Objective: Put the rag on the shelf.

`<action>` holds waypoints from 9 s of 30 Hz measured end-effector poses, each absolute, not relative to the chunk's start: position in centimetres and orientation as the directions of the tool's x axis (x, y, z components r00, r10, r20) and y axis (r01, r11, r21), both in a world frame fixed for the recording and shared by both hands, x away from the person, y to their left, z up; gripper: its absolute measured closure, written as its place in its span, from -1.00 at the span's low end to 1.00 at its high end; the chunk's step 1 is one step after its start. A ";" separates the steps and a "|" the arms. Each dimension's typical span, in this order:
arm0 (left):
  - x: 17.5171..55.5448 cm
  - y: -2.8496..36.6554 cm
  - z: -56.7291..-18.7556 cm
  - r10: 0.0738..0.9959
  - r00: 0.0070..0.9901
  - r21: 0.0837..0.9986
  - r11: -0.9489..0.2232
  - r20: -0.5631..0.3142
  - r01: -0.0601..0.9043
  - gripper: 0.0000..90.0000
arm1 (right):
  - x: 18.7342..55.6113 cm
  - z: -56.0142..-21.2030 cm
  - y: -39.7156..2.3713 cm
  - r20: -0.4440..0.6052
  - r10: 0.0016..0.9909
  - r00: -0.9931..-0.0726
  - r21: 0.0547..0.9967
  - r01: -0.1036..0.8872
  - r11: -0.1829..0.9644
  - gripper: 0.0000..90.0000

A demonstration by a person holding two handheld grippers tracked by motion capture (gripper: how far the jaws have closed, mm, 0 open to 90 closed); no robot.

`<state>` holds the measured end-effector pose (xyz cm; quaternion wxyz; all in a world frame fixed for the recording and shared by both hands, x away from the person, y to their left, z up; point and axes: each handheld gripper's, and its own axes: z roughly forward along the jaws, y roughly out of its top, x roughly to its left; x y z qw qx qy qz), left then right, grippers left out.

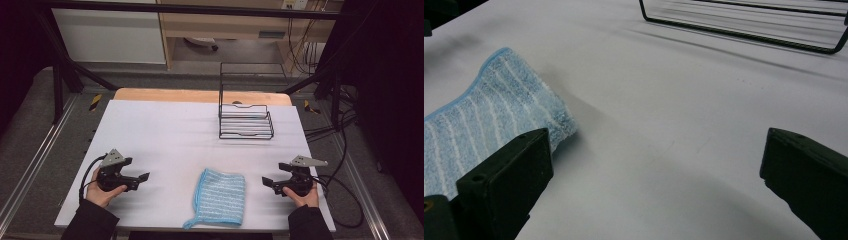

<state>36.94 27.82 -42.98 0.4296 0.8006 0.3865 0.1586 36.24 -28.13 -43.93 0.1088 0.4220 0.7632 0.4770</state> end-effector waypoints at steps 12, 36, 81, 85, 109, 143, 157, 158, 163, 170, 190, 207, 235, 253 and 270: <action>37.0 26.9 -42.9 0.751 0.656 0.802 -0.349 -0.071 0.485 -0.84 | 36.3 -44.1 -27.7 0.233 0.748 -0.622 0.812 0.548 0.202 -0.97; 36.7 20.9 -42.2 0.713 0.691 0.782 -0.365 -0.114 0.505 -0.82 | 36.4 -44.2 -27.2 0.226 0.744 -0.629 0.804 0.552 0.222 -0.97; 39.8 8.2 -44.2 0.658 0.731 0.647 -0.482 -0.179 0.591 0.40 | 36.5 -44.3 -26.8 0.220 0.740 -0.636 0.790 0.561 0.247 -0.95; 39.8 8.2 -44.4 0.665 0.720 0.641 -0.466 -0.201 0.610 0.45 | 36.5 -44.0 -26.5 0.230 0.735 -0.639 0.786 0.566 0.247 -0.88; 39.4 8.1 -44.3 0.679 0.699 0.643 -0.437 -0.222 0.629 0.76 | 36.8 -44.3 -20.0 0.246 0.728 -0.640 0.704 0.635 0.320 0.58; 40.2 10.4 -42.5 0.748 0.621 0.697 -0.315 -0.236 0.645 0.80 | 39.7 -43.0 -18.2 0.227 0.737 -0.637 0.758 0.591 0.277 0.90; 41.2 11.3 -43.9 0.757 0.605 0.684 -0.306 -0.247 0.662 0.68 | 41.1 -44.3 -16.7 0.189 0.750 -0.634 0.739 0.595 0.317 0.84; 41.3 11.4 -43.9 0.755 0.605 0.685 -0.301 -0.254 0.664 0.68 | 41.1 -44.3 -16.7 0.189 0.750 -0.634 0.739 0.595 0.317 0.84; 41.8 11.4 -44.3 0.758 0.597 0.694 -0.282 -0.262 0.663 0.46 | 41.2 -44.5 -16.5 0.182 0.751 -0.634 0.732 0.597 0.327 0.83; 42.5 11.2 -45.1 0.749 0.593 0.682 -0.270 -0.296 0.680 0.39 | 41.2 -44.6 -16.5 0.173 0.749 -0.639 0.736 0.589 0.333 0.81; 42.3 11.0 -45.1 0.742 0.602 0.671 -0.289 -0.293 0.683 0.68 | 41.5 -45.2 -17.3 0.218 0.756 -0.617 0.734 0.614 0.289 0.17; 42.0 11.1 -44.8 0.734 0.623 0.693 -0.301 -0.270 0.655 0.74 | 41.2 -45.1 -17.0 0.345 0.748 -0.567 0.683 0.698 0.215 0.81; 39.5 11.7 -39.6 0.684 0.688 0.834 -0.216 -0.243 0.508 0.74 | 39.1 -40.6 -19.1 0.348 0.694 -0.630 0.826 0.556 0.090 0.84; 37.8 11.4 -37.2 0.678 0.709 0.901 -0.161 -0.195 0.403 0.73 | 37.8 -37.7 -19.8 0.258 0.697 -0.669 0.899 0.431 0.080 0.84; 37.9 11.0 -34.4 0.668 0.726 0.933 -0.133 -0.164 0.333 0.74 | 36.6 -34.9 -20.0 0.178 0.718 -0.673 0.941 0.331 0.076 0.84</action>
